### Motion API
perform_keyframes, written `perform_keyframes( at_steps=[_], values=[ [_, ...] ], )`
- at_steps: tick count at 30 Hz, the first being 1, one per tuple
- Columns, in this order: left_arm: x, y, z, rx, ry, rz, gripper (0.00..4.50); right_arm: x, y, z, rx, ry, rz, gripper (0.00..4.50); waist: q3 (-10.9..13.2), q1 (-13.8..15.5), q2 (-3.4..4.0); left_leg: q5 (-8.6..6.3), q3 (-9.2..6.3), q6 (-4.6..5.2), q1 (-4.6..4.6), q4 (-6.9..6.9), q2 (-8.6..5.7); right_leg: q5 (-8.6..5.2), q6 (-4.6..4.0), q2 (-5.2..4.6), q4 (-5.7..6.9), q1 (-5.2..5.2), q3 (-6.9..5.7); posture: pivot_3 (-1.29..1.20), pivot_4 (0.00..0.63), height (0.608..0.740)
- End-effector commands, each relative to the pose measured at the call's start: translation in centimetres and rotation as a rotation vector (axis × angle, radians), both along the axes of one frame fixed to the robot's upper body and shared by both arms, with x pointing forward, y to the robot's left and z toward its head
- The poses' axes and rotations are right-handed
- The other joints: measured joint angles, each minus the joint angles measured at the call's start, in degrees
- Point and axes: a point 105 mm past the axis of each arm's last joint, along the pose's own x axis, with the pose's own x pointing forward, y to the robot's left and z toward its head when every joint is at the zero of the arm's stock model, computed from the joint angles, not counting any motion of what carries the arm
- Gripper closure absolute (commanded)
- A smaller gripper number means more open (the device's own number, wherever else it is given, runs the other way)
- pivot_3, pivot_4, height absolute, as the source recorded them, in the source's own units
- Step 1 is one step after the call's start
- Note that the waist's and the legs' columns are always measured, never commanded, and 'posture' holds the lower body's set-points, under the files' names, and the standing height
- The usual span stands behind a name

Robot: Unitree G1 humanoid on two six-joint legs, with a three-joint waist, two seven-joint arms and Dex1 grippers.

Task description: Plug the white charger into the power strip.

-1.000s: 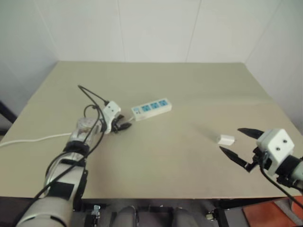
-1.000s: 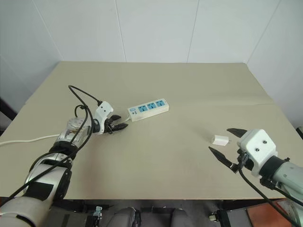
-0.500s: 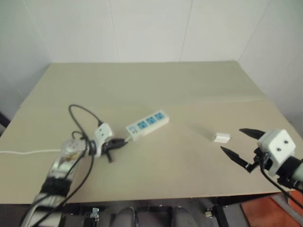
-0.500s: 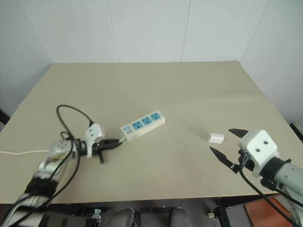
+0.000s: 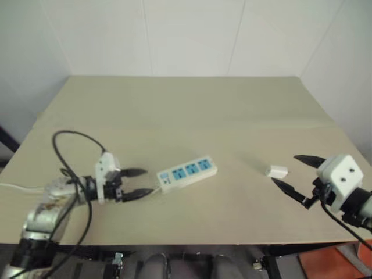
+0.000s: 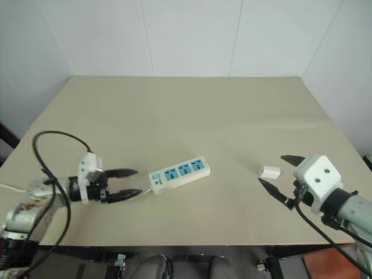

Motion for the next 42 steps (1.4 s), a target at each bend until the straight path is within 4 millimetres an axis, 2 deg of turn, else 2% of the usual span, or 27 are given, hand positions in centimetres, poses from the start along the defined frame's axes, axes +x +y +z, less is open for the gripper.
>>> perform_keyframes(
  at_steps=[1,2,7,16,22,27,31,34,37,42],
  values=[
    [2.0,-1.8,0.5,-0.078,-0.164,0.049,0.06,-0.2,0.4,1.0,0.002,-0.044,0.016,0.00,-0.03,0.07,0.05,0.00,0.00,0.00,0.03,0.01,-0.03,0.00,0.01,-0.02,-0.01,0.05,0.00,0.00,0.150,0.740],
    [2.4,-2.3,0.3,-0.098,-0.194,0.059,0.06,-0.2,0.5,0.9,0.004,-0.041,0.016,0.00,-0.04,0.09,0.06,0.00,0.01,0.00,0.04,0.02,-0.05,0.01,0.02,-0.03,-0.03,0.09,0.01,0.00,0.150,0.740],
    [2.5,-5.4,-4.4,-0.029,-0.167,-0.097,0.06,0.2,0.6,1.0,-0.009,-0.050,0.008,0.00,-0.04,-0.59,0.02,0.00,0.05,0.01,0.00,-0.01,-0.14,0.02,0.01,0.06,-0.02,-0.01,0.05,0.00,0.150,0.740],
    [4.6,-6.1,-8.0,0.057,-0.182,-0.056,0.06,-0.4,0.9,1.3,0.000,-0.064,0.011,0.00,-0.05,-0.13,0.03,0.00,0.03,0.01,0.00,0.03,-0.10,0.03,0.02,0.07,-0.02,0.03,0.02,0.00,0.150,0.740],
    [4.6,-6.2,-8.7,-0.016,-0.127,-0.025,0.06,-0.4,0.9,1.4,0.000,-0.070,0.009,0.00,-0.14,0.09,0.16,0.00,0.00,0.01,0.07,0.07,-0.09,0.04,0.04,0.02,0.01,0.12,0.00,0.00,0.150,0.740],
    [4.2,-5.8,-8.9,-0.071,-0.061,-0.034,1.11,-0.3,0.8,1.7,-0.001,-0.076,0.013,0.00,-0.19,-0.11,0.24,0.00,0.00,0.02,0.08,0.07,-0.09,0.04,0.05,0.03,0.01,0.12,0.00,0.00,0.150,0.740],
    [4.0,-5.8,-9.0,-0.083,-0.055,-0.051,1.13,-0.2,0.8,1.8,-0.007,-0.078,0.023,0.00,-0.19,-0.15,0.24,-0.01,0.01,0.04,0.07,0.06,-0.10,0.03,0.06,0.03,-0.01,0.11,0.01,0.00,0.150,0.740],
    [4.4,-7.0,-8.1,-0.095,-0.094,-0.076,1.13,0.1,0.9,2.0,-0.012,-0.078,0.043,0.00,-0.19,-0.13,0.25,-0.02,0.02,0.04,0.07,0.07,-0.10,0.03,0.06,0.02,-0.01,0.11,0.02,0.00,0.150,0.740],
    [4.6,-9.1,-6.6,-0.087,-0.145,-0.202,1.13,0.8,1.1,2.2,-0.027,-0.075,0.072,0.00,-0.18,0.21,0.23,-0.01,0.01,0.04,0.04,0.13,-0.13,0.05,0.07,0.02,0.00,0.12,-0.01,0.00,0.150,0.740],
    [4.1,-12.0,-6.1,-0.049,-0.181,-0.384,1.13,1.5,1.2,2.7,-0.043,-0.079,0.103,0.00,-0.15,0.37,0.19,-0.04,-0.01,0.09,-0.18,0.18,-0.24,0.05,0.09,0.02,-0.12,0.03,-0.07,0.00,0.150,0.740]
  ],
)
